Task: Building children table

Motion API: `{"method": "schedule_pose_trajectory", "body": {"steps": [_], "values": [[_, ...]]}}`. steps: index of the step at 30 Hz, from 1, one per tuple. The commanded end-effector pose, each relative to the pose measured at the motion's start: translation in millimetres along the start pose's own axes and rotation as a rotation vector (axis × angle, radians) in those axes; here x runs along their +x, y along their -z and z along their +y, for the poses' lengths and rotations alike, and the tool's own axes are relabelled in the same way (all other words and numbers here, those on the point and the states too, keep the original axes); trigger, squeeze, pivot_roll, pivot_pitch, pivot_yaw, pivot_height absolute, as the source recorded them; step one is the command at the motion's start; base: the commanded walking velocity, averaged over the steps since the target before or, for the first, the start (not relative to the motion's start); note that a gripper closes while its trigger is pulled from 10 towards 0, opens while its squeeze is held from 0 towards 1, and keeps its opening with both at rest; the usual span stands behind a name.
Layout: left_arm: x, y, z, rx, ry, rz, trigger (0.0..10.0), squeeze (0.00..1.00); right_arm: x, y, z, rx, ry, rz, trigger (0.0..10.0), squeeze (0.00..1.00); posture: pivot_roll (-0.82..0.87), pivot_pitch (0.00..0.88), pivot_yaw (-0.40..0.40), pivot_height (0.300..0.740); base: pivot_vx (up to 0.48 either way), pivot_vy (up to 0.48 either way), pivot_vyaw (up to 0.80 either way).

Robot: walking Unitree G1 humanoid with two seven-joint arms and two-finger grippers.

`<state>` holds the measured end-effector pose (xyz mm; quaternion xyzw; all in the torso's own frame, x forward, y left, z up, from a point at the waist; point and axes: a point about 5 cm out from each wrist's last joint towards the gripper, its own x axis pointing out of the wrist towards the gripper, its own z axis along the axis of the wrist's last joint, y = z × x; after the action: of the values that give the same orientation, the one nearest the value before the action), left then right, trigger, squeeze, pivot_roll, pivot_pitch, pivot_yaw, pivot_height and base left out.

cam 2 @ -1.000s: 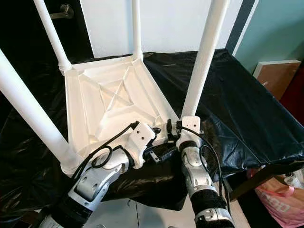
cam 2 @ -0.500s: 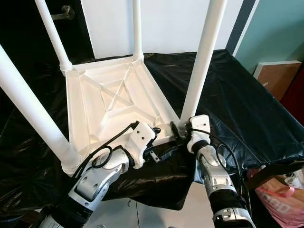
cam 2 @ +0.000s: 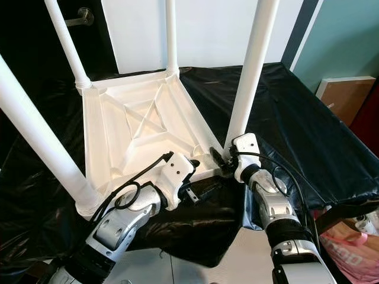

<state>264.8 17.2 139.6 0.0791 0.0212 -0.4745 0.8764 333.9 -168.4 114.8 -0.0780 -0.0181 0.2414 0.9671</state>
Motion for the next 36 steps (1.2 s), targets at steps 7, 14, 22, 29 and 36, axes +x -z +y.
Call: {"method": "schedule_pose_trajectory", "body": {"steps": [7, 14, 22, 29, 36], "values": [[0.4, 0.7, -2.2, 0.017, 0.041, 0.006, 10.0, 0.0, -1.6, 9.2, 5.8, 0.028, -0.047, 0.025, 0.0, 0.0, -0.13, 0.001, -0.036, 0.74, 0.0, 0.0, 0.0], [0.2, 1.1, -3.8, 0.013, 0.045, 0.005, 10.0, 0.0, -2.7, 9.6, 5.2, 0.045, -0.002, 0.024, 10.0, 0.0, -0.15, 0.006, -0.033, 0.74, 0.0, 0.0, 0.0], [0.2, 0.8, -4.5, 0.011, 0.05, 0.006, 10.0, 0.0, -6.3, 13.0, 8.5, 0.074, 0.163, 0.029, 10.0, 0.0, -0.15, 0.01, -0.032, 0.74, 0.0, 0.0, 0.0], [0.4, 1.0, -4.9, 0.014, 0.053, 0.008, 10.0, 0.0, -7.8, 22.1, 23.6, 0.138, 0.387, 0.038, 10.0, 0.0, -0.15, 0.011, -0.033, 0.74, 0.0, 0.0, 0.0], [2.0, 0.4, -6.2, 0.014, 0.057, 0.005, 10.0, 0.0, 3.2, 23.2, 47.8, 0.168, 0.47, 0.064, 10.0, 0.0, -0.15, 0.014, -0.04, 0.74, 0.0, 0.0, 0.0]]}}
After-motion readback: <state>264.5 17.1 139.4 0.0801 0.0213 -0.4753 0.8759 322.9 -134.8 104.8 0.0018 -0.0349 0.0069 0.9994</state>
